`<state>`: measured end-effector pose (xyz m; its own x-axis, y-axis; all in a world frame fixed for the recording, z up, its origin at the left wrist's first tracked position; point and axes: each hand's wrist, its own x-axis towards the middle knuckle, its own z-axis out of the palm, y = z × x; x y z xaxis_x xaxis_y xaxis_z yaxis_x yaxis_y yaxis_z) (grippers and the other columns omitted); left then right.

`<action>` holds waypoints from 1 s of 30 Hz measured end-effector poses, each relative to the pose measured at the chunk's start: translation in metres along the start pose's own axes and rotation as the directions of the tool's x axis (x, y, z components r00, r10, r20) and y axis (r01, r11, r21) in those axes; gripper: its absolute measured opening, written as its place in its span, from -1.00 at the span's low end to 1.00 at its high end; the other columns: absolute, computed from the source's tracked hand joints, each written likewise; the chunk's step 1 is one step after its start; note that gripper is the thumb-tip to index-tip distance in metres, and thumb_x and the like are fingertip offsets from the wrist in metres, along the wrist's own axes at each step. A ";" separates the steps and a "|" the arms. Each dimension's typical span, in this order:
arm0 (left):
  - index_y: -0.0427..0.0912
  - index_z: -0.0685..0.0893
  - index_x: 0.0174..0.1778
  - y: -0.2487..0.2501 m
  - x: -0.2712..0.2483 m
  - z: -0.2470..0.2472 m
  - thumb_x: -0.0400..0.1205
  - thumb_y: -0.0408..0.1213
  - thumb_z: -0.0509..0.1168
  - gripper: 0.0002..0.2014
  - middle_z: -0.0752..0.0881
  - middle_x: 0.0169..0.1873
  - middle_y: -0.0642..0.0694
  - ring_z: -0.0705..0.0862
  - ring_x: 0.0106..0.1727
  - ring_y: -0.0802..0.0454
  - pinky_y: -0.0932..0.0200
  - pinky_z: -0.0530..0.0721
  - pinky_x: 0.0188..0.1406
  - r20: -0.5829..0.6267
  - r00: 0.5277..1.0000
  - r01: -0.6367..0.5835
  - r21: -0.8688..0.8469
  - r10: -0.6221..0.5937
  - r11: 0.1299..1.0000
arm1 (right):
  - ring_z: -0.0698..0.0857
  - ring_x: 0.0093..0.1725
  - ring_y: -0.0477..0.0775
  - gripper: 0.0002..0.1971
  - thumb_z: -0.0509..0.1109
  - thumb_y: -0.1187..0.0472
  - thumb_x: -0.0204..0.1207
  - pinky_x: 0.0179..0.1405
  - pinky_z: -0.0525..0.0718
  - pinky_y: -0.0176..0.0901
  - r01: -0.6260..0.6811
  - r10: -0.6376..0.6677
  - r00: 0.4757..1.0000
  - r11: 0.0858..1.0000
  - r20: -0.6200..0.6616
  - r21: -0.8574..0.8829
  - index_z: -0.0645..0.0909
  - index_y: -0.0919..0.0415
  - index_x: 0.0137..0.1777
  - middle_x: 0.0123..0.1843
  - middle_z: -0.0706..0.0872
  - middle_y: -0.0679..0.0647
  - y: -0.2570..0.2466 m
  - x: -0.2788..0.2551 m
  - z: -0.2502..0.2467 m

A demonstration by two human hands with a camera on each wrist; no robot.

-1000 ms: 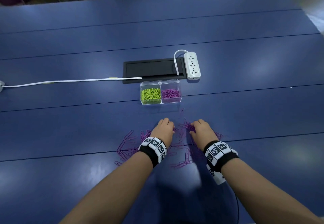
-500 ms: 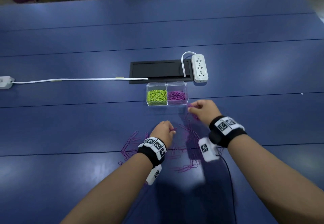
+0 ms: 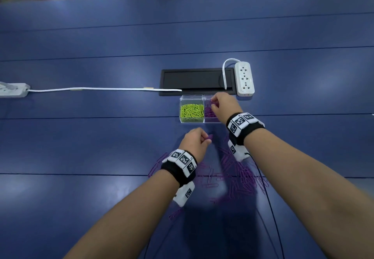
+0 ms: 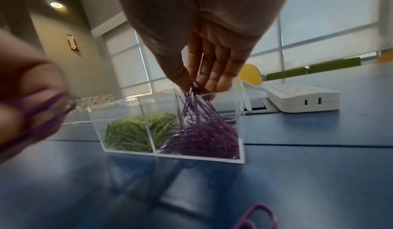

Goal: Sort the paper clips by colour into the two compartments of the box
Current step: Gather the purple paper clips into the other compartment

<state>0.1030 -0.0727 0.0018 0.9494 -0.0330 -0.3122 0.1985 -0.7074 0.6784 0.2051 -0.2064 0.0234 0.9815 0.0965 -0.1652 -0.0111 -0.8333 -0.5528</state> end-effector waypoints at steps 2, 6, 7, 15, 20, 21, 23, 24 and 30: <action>-0.10 0.61 -0.15 0.007 0.011 -0.007 0.58 -0.23 0.38 -0.93 0.68 -0.23 -0.02 0.64 -0.19 0.05 0.13 0.67 -0.10 -0.030 0.999 -0.013 -0.013 0.013 1.000 | 0.61 0.13 0.19 -0.82 0.25 0.35 0.52 0.14 0.57 -0.03 0.028 -0.026 0.999 0.998 0.031 -0.064 0.61 0.25 0.08 0.13 0.63 0.18 0.001 -0.003 0.001; -0.07 0.57 -0.18 0.029 0.043 -0.021 0.57 -0.25 0.38 -0.90 0.64 -0.30 0.03 0.63 -0.24 0.04 0.14 0.66 -0.14 -0.087 0.994 -0.064 -0.028 0.062 0.998 | 0.62 0.13 0.19 -0.76 0.26 0.41 0.48 0.17 0.58 -0.03 0.064 -0.063 0.997 0.998 -0.046 0.003 0.64 0.29 0.10 0.13 0.63 0.19 0.010 -0.012 -0.006; -0.07 0.57 -0.19 0.035 0.052 -0.024 0.57 -0.25 0.38 -0.90 0.65 -0.30 0.01 0.64 -0.23 0.02 0.13 0.65 -0.13 -0.101 0.991 -0.083 -0.013 0.082 0.996 | 0.63 0.12 0.19 -0.77 0.27 0.41 0.46 0.17 0.58 -0.03 0.065 -0.060 0.993 0.997 -0.105 0.042 0.66 0.31 0.08 0.11 0.64 0.21 0.015 -0.017 -0.010; -0.16 0.64 -0.07 0.060 0.101 -0.017 0.57 -0.28 0.36 -0.93 0.70 -0.02 -0.16 0.66 0.05 -0.16 -0.02 0.63 0.10 0.059 0.981 -0.196 0.271 0.187 0.942 | 0.58 0.21 0.22 -0.73 0.25 0.37 0.47 0.19 0.54 -0.05 -0.047 0.049 0.997 0.999 0.067 -0.027 0.65 0.30 0.14 0.16 0.63 0.20 0.058 -0.076 0.001; -0.15 0.64 0.13 0.053 0.087 -0.012 0.56 -0.15 0.41 -0.73 0.64 0.10 -0.13 0.57 0.19 -0.10 -0.01 0.54 0.26 0.042 0.958 -0.280 0.354 0.284 0.892 | 0.34 0.51 0.16 -0.39 0.29 0.24 0.43 0.53 0.35 -0.01 0.151 -0.102 0.950 0.977 0.294 -0.150 0.36 0.26 0.53 0.52 0.38 0.12 0.070 -0.090 0.019; -0.15 0.64 0.13 0.051 0.076 -0.011 0.56 -0.13 0.40 -0.72 0.62 0.09 -0.11 0.55 0.20 -0.07 0.02 0.52 0.28 0.009 0.947 -0.305 0.344 0.322 0.888 | 0.36 0.49 0.16 -0.39 0.30 0.20 0.44 0.50 0.38 0.02 0.176 -0.117 0.947 0.968 0.299 -0.178 0.36 0.25 0.52 0.50 0.39 0.12 0.072 -0.093 0.021; -0.12 0.63 0.10 0.045 0.048 -0.005 0.58 -0.12 0.37 -0.76 0.60 0.07 -0.07 0.52 0.17 -0.01 0.07 0.52 0.28 0.006 0.928 -0.353 0.326 0.372 0.877 | 0.41 0.41 0.16 -0.41 0.32 0.10 0.45 0.41 0.46 0.08 0.225 -0.152 0.941 0.948 0.303 -0.224 0.40 0.24 0.49 0.42 0.43 0.11 0.076 -0.101 0.022; -0.12 0.62 0.11 0.040 0.032 0.001 0.59 -0.12 0.35 -0.76 0.59 0.08 -0.06 0.52 0.18 0.00 0.07 0.52 0.28 0.060 0.927 -0.370 0.320 0.371 0.872 | 0.42 0.37 0.16 -0.42 0.33 0.06 0.45 0.37 0.49 0.09 0.246 -0.167 0.935 0.940 0.312 -0.237 0.41 0.24 0.47 0.39 0.44 0.11 0.078 -0.106 0.023; -0.20 0.40 0.52 0.000 -0.038 0.046 0.56 -0.05 0.32 -0.39 0.40 0.47 -0.11 0.35 0.48 -0.10 0.03 0.31 0.55 0.404 0.863 -0.445 0.322 0.304 0.835 | 0.45 0.32 0.17 -0.40 0.28 0.05 0.43 0.32 0.53 0.08 0.289 -0.215 0.930 0.929 0.297 -0.233 0.41 0.25 0.47 0.35 0.45 0.12 0.090 -0.146 0.026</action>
<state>0.0560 -0.1037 -0.0173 0.7814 -0.5289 -0.3313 -0.3354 -0.8036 0.4917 0.0563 -0.2813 -0.0233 0.8587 0.4308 -0.2776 0.3178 -0.8725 -0.3711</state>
